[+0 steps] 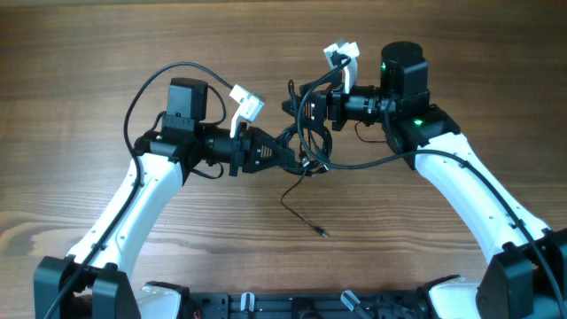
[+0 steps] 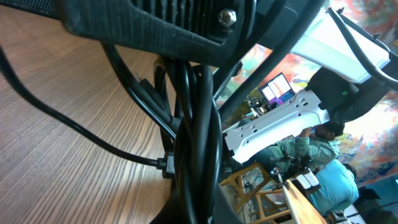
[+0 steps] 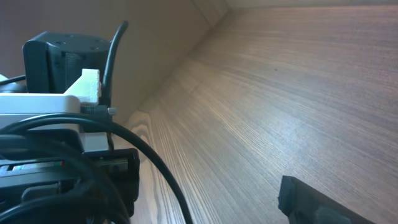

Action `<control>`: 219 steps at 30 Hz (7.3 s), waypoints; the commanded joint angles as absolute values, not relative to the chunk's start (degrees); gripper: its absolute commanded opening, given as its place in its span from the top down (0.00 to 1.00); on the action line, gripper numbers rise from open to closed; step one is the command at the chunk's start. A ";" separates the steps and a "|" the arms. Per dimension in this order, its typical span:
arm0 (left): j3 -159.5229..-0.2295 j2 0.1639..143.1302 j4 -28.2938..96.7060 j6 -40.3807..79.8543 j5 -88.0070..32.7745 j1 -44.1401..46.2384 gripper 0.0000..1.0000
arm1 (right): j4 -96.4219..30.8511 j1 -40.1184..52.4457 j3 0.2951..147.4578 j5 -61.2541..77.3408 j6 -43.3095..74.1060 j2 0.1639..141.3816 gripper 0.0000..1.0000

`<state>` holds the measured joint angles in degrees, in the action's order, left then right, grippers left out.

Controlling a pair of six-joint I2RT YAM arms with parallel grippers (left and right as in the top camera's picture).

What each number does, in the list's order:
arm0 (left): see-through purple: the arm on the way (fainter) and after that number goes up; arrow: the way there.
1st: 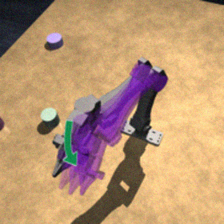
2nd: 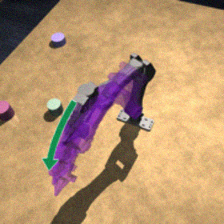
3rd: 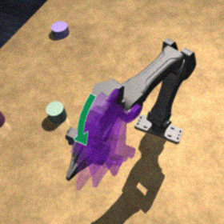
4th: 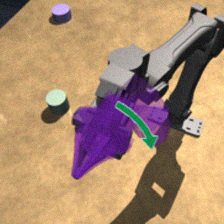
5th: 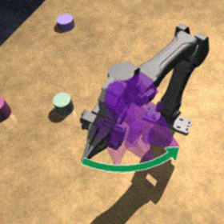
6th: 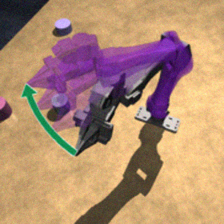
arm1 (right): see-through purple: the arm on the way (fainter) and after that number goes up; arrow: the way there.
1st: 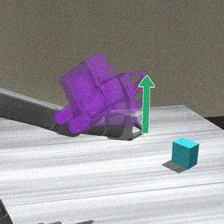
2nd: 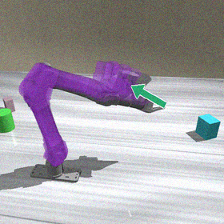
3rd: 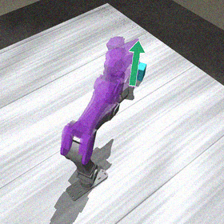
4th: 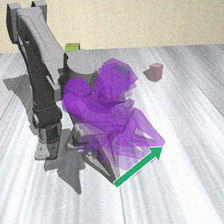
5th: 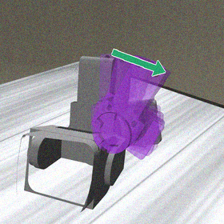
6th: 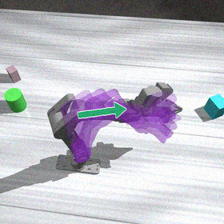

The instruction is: Untangle cables

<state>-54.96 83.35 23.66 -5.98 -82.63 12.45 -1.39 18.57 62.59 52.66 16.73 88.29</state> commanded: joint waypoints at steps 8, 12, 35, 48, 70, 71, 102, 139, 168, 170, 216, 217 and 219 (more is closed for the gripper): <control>-55.31 82.17 20.16 -6.57 -90.37 13.19 0.96 | -2.46 19.75 62.35 25.85 26.24 97.12 0.22; -55.31 82.06 20.38 -5.48 -90.37 13.19 0.96 | -7.64 16.95 62.35 8.51 30.00 97.54 0.22; -55.31 82.19 20.53 7.16 -65.63 13.43 0.96 | -23.44 -4.78 62.35 24.32 25.39 97.51 0.00; -55.31 82.30 20.60 13.32 -57.76 15.22 0.96 | -24.29 -1.26 62.33 66.24 4.93 97.51 0.01; -55.31 82.30 19.92 1.91 -74.13 15.64 0.93 | -23.11 11.94 62.33 72.03 -4.27 97.51 0.96; -55.31 82.30 19.92 1.93 -73.10 15.64 0.83 | -22.90 11.86 62.33 72.01 -2.92 97.51 0.96; -55.31 83.42 6.81 74.70 -27.05 24.86 0.25 | -16.95 18.22 62.33 11.25 56.05 87.22 0.96; -55.31 88.18 10.87 7.62 -43.66 24.67 0.96 | -32.95 3.84 62.33 58.00 -13.30 82.06 0.06; -55.31 88.07 9.39 14.41 -57.41 14.26 0.96 | -27.62 10.33 52.88 52.53 -28.40 87.59 0.43; -55.31 88.07 9.37 15.49 -57.39 11.94 0.96 | -29.26 10.33 52.86 52.62 -28.32 87.79 0.55; -55.31 88.07 1.83 17.19 -66.04 9.74 0.96 | -20.60 12.16 52.90 72.90 -25.08 94.78 0.96; -55.31 88.07 1.93 17.19 -64.38 9.76 0.96 | -20.60 12.03 52.90 74.78 -23.92 94.72 0.96; -55.31 88.07 1.96 17.19 -60.47 9.89 0.96 | -20.60 11.88 52.90 80.40 -21.69 94.61 0.96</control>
<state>-55.00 87.92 1.98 17.10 -67.31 9.89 -20.53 12.21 53.21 68.34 -26.65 94.54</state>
